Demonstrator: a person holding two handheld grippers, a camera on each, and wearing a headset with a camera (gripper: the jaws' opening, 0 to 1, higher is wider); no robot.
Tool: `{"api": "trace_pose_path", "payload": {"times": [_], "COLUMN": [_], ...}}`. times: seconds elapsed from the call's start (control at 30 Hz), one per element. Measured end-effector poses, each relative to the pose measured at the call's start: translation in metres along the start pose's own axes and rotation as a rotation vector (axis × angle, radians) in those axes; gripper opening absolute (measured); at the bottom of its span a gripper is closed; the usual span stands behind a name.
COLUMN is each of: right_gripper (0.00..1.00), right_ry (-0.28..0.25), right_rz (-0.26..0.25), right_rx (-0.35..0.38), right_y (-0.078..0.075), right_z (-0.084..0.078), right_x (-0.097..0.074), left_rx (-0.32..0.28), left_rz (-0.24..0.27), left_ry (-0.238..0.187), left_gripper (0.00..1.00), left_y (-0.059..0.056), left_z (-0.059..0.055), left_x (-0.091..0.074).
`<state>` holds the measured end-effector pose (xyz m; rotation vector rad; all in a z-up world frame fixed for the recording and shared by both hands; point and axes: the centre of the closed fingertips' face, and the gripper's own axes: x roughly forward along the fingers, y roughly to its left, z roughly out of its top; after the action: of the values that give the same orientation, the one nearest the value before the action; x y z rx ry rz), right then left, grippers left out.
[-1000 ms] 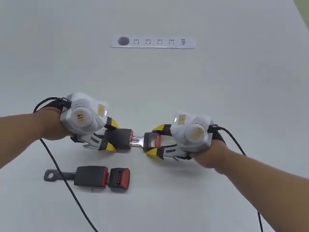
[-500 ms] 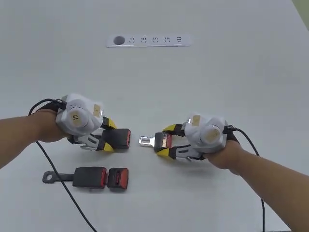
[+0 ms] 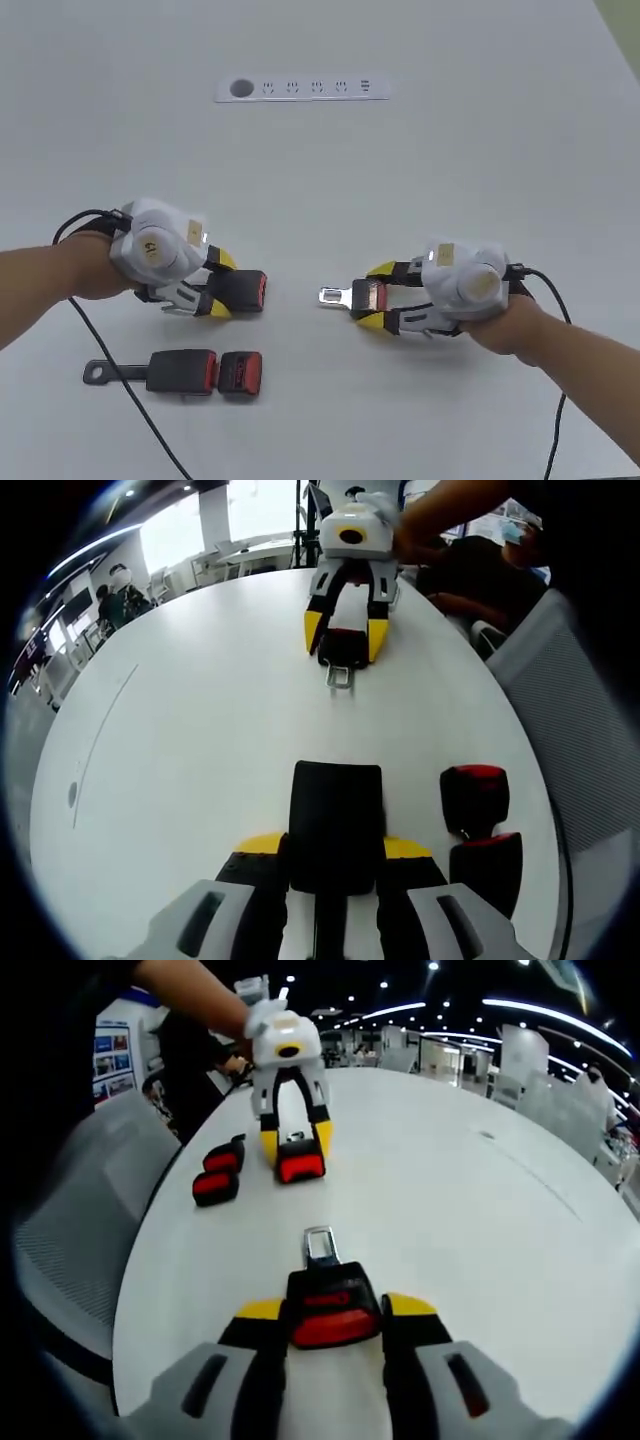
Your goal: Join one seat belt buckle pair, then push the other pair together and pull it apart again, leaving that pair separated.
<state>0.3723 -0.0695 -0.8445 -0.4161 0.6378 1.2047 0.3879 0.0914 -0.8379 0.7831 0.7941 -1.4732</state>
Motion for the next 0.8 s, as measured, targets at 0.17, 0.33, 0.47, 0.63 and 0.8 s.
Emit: {"api": "trace_pose_path", "payload": {"times": [0.17, 0.33, 0.47, 0.63, 0.8], "right_gripper": [0.37, 0.37, 0.38, 0.38, 0.38], "right_ry": [0.011, 0.018, 0.029, 0.04, 0.049], "right_rz": [-0.004, -0.007, -0.004, -0.006, -0.009], "right_rx": [0.01, 0.01, 0.006, 0.017, 0.02], "right_y": [-0.003, -0.006, -0.008, -0.011, -0.013], "right_z": [-0.011, -0.019, -0.024, -0.031, -0.035], "right_x": [-0.014, -0.022, -0.027, -0.038, -0.043], "left_rx": [0.0, 0.0, 0.002, 0.002, 0.002], "left_rz": [-0.001, -0.001, -0.001, -0.001, -0.001], "left_ry": [-0.001, 0.001, 0.006, 0.005, 0.006], "left_gripper": [0.35, 0.35, 0.35, 0.35, 0.35], "left_y": [0.0, 0.0, 0.001, 0.001, 0.001], "left_z": [0.0, 0.0, 0.0, 0.0, 0.001], "left_x": [0.0, 0.0, 0.0, 0.0, 0.0]}}
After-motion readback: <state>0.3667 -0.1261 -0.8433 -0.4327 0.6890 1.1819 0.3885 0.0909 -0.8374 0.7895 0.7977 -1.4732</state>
